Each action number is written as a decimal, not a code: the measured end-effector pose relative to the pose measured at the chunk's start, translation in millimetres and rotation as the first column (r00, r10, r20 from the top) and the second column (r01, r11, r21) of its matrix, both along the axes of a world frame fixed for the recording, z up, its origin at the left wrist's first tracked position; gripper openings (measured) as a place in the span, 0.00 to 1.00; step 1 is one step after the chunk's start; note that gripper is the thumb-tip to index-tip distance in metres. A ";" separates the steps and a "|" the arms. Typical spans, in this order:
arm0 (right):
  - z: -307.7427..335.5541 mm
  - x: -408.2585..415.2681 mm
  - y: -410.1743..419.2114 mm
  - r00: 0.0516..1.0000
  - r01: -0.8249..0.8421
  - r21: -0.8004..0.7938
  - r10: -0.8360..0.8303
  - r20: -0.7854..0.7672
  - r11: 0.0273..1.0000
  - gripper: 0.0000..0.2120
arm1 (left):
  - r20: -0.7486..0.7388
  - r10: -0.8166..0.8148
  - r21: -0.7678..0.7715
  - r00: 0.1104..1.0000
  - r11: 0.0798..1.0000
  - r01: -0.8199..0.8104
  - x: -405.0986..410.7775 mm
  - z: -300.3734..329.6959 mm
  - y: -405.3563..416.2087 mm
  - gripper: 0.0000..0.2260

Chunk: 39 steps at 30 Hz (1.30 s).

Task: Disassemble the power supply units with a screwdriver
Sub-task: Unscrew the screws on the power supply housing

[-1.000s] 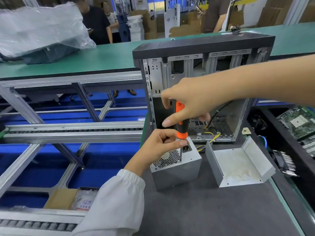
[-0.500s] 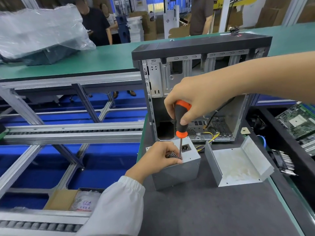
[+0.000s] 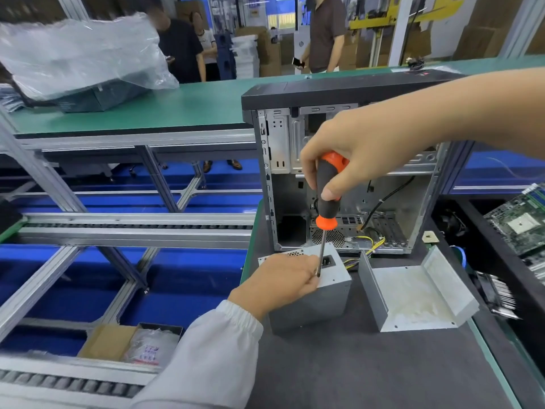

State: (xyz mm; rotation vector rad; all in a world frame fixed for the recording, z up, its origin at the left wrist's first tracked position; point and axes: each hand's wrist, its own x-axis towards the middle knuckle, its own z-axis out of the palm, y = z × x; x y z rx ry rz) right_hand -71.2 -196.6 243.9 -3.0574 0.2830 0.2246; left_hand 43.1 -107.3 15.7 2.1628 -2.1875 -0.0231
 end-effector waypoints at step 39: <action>-39.9 49.1 20.0 0.970 -0.243 -0.025 0.244 0.012 0.970 0.07 | -0.951 0.306 0.297 -0.053 0.849 -0.437 41.4 -33.2 63.1 0.11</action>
